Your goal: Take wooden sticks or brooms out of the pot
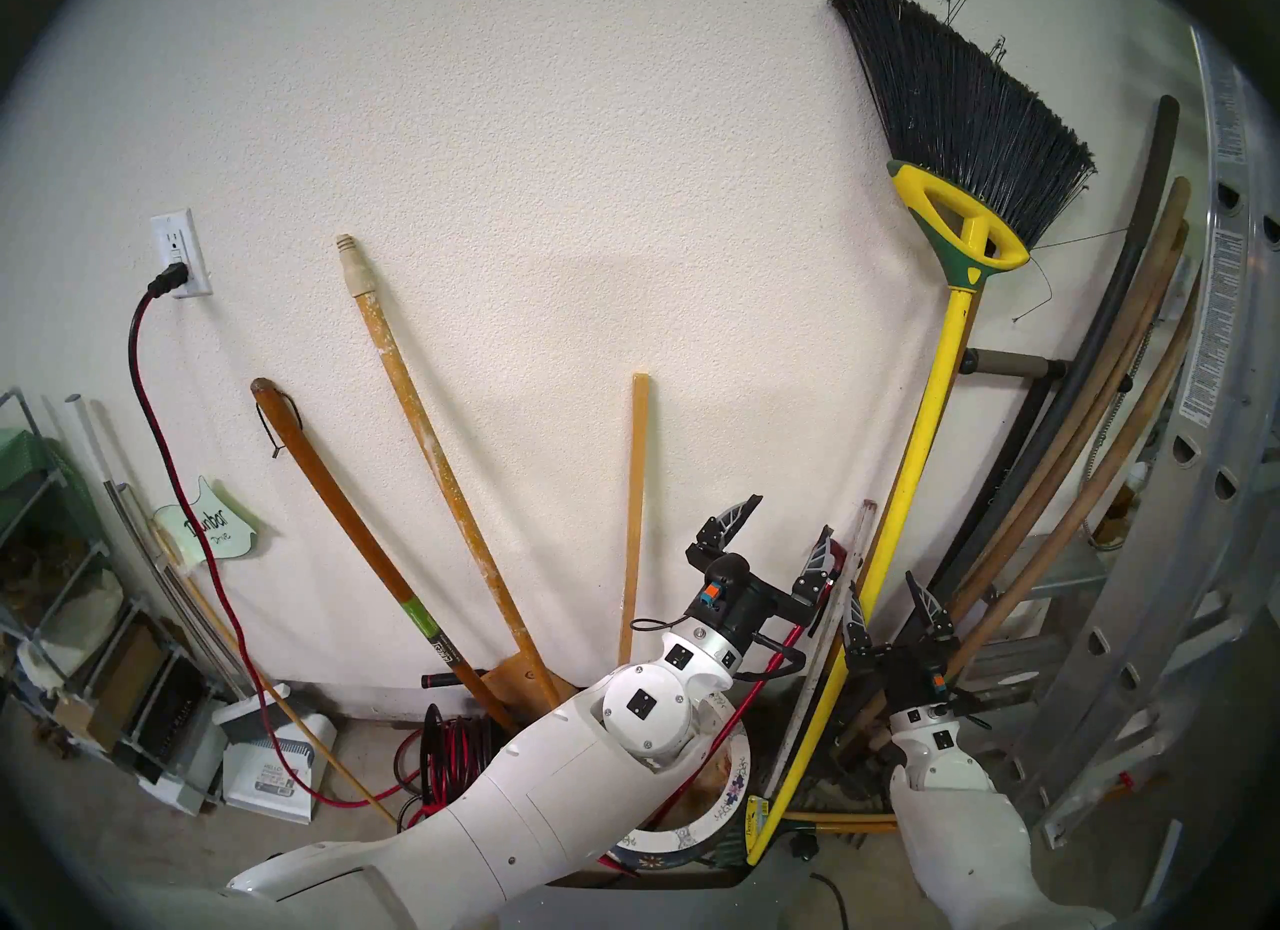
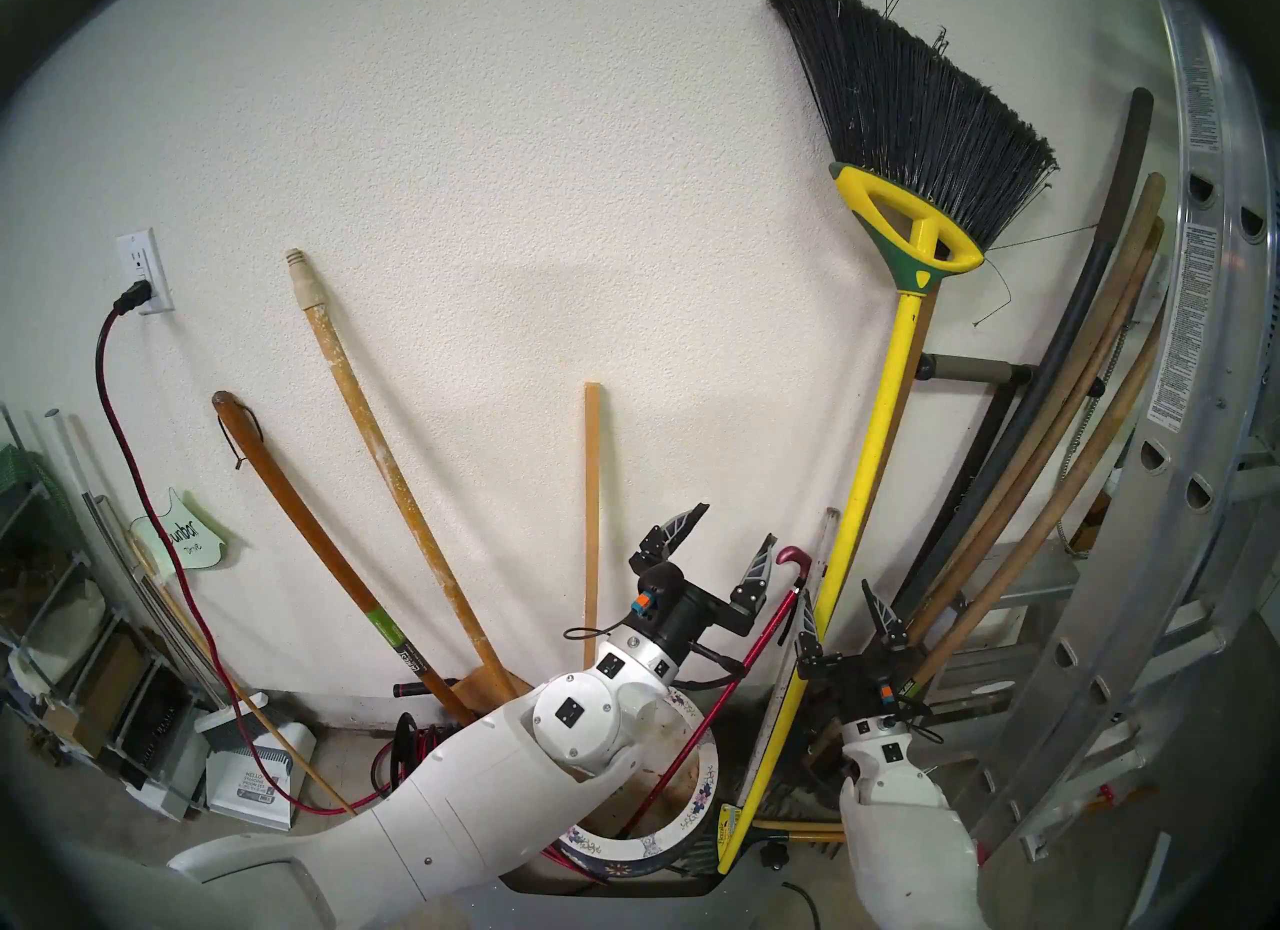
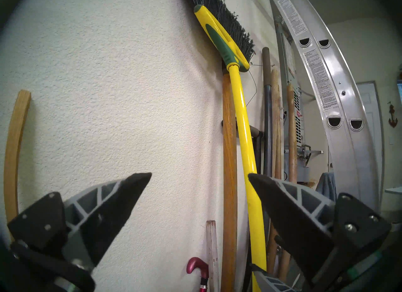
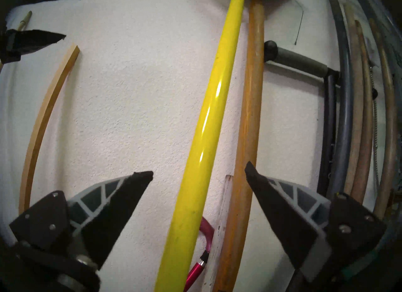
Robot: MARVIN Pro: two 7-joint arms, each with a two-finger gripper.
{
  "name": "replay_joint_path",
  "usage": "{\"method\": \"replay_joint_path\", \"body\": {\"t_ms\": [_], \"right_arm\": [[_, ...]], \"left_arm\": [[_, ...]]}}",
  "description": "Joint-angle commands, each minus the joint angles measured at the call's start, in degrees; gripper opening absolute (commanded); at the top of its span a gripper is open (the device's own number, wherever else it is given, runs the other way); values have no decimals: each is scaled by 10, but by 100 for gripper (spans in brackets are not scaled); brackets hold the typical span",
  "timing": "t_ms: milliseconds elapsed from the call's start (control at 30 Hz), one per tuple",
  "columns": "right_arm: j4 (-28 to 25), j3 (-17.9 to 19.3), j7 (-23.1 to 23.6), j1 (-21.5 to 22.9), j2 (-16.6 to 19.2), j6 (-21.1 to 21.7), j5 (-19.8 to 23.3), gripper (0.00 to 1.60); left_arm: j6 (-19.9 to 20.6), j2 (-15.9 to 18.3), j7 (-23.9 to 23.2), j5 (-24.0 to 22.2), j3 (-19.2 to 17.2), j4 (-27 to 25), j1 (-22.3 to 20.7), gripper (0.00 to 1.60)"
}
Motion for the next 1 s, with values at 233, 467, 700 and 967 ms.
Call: {"method": "replay_joint_path", "body": {"t_ms": [233,467,700,967], "right_arm": [[-48,18,-19,-57,-36,-15,0,160],[-85,19,5,-83,-43,-15,22,160],[-117,30,29,-96,-52,-15,35,160],[-189,44,43,-125,-66,-15,49,160]], "left_arm": [[-3,11,9,6,4,-27,16,160],[-5,13,13,8,4,-30,18,160],[-7,17,15,7,4,-34,21,160],[-21,23,25,1,-3,-43,31,160]]}}
